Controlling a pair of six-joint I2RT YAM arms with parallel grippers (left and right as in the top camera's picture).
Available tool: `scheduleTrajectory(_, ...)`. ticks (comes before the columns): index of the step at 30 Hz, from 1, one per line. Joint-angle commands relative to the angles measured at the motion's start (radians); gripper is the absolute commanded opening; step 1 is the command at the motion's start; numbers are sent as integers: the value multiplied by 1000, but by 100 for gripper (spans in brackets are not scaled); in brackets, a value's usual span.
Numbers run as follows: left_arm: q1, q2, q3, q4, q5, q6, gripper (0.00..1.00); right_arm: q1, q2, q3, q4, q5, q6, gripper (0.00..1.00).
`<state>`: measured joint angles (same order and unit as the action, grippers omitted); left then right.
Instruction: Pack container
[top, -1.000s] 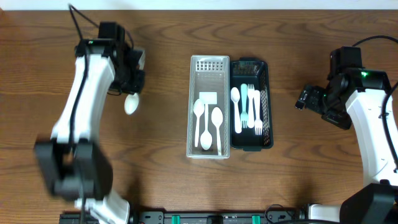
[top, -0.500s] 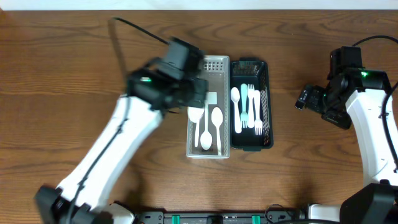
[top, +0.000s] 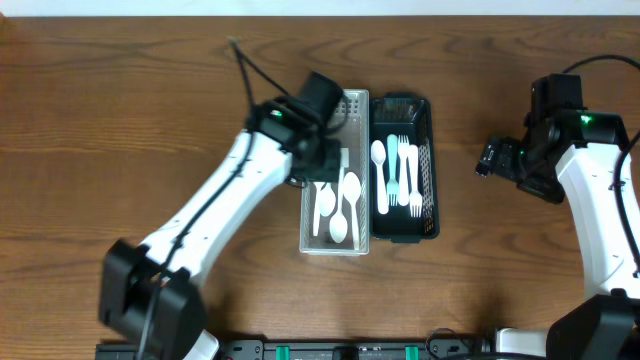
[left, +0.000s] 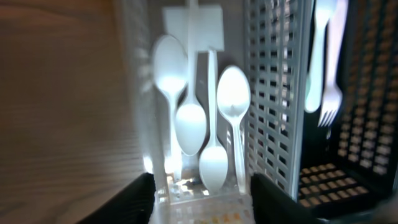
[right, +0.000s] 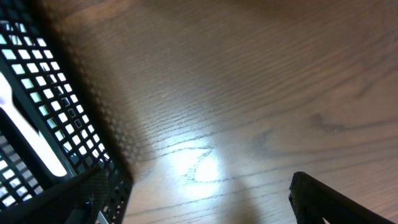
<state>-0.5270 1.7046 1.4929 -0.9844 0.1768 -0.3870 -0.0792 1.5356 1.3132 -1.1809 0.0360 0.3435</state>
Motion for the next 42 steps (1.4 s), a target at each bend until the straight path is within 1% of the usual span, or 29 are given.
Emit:
scheduleTrajectory(1, 47, -143, 63, -16, -12, 61, 55, 9, -54, 11, 13, -2, -84, 99)
scheduleTrajectory(4, 81, -272, 63, -16, -13, 151, 57, 10, -134, 41, 39, -47, -158, 99)
scheduleTrajectory(5, 94, -323, 63, -16, -15, 187, 60, 11, -172, 56, 49, -78, -193, 99)
scheduleTrajectory(7, 112, -422, 63, -22, -72, 212, 62, 15, -258, 88, 72, -135, -239, 99)
scheduleTrajectory(11, 119, -610, 63, -57, -269, 215, 64, 15, -438, 137, 107, -197, -256, 99)
scheduleTrajectory(14, 119, -749, 63, -117, -402, 215, 65, 15, -578, 146, 119, -200, -256, 99)
scheduleTrajectory(17, 119, -865, 63, -197, -503, 214, 65, 15, -717, 146, 98, -206, -257, 99)
scheduleTrajectory(20, 119, -966, 63, -288, -567, 214, 66, 15, -838, 146, 67, -227, -299, 99)
scheduleTrajectory(22, 119, -1021, 63, -346, -571, 209, 80, 15, -911, 146, 47, -244, -324, 99)
scheduleTrajectory(23, 119, -1051, 62, -389, -571, 197, 85, 15, -955, 146, 34, -249, -337, 99)
scheduleTrajectory(25, 119, -1080, 59, -436, -571, 188, 92, 15, -1002, 146, 16, -250, -342, 99)
scheduleTrajectory(26, 119, -1096, 54, -457, -571, 187, 100, 15, -1030, 146, 5, -250, -342, 99)
scheduleTrajectory(28, 119, -1118, 35, -468, -571, 187, 98, 15, -1060, 141, -6, -250, -341, 99)
scheduleTrajectory(31, 119, -1136, -10, -436, -596, 187, 98, 15, -1077, 106, -9, -254, -341, 99)
scheduleTrajectory(34, 119, -1136, -88, -348, -640, 188, 98, 15, -1077, 23, 16, -254, -342, 99)
scheduleTrajectory(38, 119, -1136, -264, -164, -705, 214, 98, 15, -1077, -162, 160, -254, -341, 99)
scheduleTrajectory(42, 119, -1136, -425, 14, -720, 214, 98, 15, -1077, -323, 367, -254, -341, 99)
